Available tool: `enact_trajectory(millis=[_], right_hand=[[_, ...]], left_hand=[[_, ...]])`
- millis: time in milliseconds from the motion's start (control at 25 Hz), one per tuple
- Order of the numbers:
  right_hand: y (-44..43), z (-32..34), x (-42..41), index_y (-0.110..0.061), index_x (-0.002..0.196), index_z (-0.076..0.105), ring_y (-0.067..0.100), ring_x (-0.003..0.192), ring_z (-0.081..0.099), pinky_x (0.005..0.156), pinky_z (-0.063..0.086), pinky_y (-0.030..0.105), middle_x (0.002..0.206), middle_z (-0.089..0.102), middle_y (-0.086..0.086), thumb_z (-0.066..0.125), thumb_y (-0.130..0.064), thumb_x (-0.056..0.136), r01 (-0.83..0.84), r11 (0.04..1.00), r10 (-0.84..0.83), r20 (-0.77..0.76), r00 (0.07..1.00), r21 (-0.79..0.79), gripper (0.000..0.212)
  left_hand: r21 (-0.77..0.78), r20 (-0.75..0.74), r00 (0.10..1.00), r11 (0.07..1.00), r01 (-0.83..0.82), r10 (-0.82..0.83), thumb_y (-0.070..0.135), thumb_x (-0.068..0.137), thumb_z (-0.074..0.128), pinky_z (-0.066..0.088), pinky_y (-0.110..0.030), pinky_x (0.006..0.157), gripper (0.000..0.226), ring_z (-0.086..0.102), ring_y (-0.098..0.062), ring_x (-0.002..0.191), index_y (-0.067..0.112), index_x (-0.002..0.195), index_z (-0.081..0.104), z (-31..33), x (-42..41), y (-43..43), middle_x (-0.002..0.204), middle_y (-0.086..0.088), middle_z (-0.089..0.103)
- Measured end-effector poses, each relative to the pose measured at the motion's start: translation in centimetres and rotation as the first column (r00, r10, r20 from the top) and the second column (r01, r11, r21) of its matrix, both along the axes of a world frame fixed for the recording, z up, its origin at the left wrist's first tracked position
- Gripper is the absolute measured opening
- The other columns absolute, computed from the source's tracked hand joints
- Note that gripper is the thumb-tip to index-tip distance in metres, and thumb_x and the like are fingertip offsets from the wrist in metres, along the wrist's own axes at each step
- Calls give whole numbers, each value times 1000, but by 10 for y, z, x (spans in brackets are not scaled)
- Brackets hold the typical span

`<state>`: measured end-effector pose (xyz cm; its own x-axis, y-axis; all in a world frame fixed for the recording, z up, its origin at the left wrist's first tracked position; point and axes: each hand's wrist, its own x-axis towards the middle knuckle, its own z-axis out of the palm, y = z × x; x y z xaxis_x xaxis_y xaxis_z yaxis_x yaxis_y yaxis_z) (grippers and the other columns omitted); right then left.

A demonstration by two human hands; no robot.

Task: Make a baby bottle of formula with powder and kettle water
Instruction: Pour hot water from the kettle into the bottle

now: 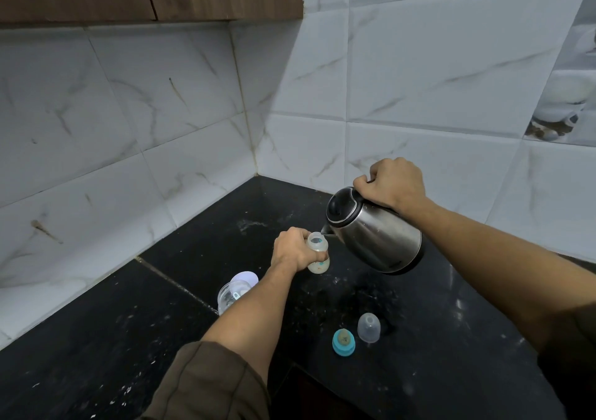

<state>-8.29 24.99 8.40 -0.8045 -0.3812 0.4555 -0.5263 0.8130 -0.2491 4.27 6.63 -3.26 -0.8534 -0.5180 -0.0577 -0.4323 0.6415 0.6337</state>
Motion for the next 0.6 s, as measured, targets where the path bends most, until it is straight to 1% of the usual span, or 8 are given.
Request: enact_trajectory(millis=[120,240,320,440,600], right_hand=[[12,-14,-10,-8,59,63,34,62,57,56,38,30,55,58,8,58,-43,77,53,990,-43,85,995,-127,40],[25,-31,-17,-9,52,55,30,58,54,52,36,29,50,54,6,59,-44,75,96,959,-50,175,983,-266,43],[32,-42,-21,-9,51,53,29,58,54,52,35,29,50,55,6,59,-43,76,124,934,-51,218,975,-334,43],[34,-57,-24,-6,54,57,30,62,58,53,40,30,54,60,8,56,-45,75,168,904,-60,273,960,-393,44],[30,-72,-26,-2,58,58,30,60,58,55,48,35,58,62,14,57,-46,74,195,872,-46,322,946,-449,46]], left_hand=[[0,6,1000,1000,-8,8,39,66,93,60,-36,91,44,71,-13,95,23,105,79,-4,-1,3,97,4,79],[9,28,1000,1000,-10,9,38,67,93,59,-36,91,40,72,-14,95,24,102,79,-11,-4,7,97,3,79],[20,43,999,1000,-12,11,37,67,93,59,-35,91,40,72,-13,96,25,103,79,-15,-6,13,98,4,79],[49,56,998,999,-13,10,35,68,94,58,-33,91,38,71,-12,95,27,101,78,-22,-8,19,97,5,78],[59,71,997,998,-28,24,36,67,94,56,-29,85,35,71,-10,93,28,97,78,-31,-8,23,92,8,78]])
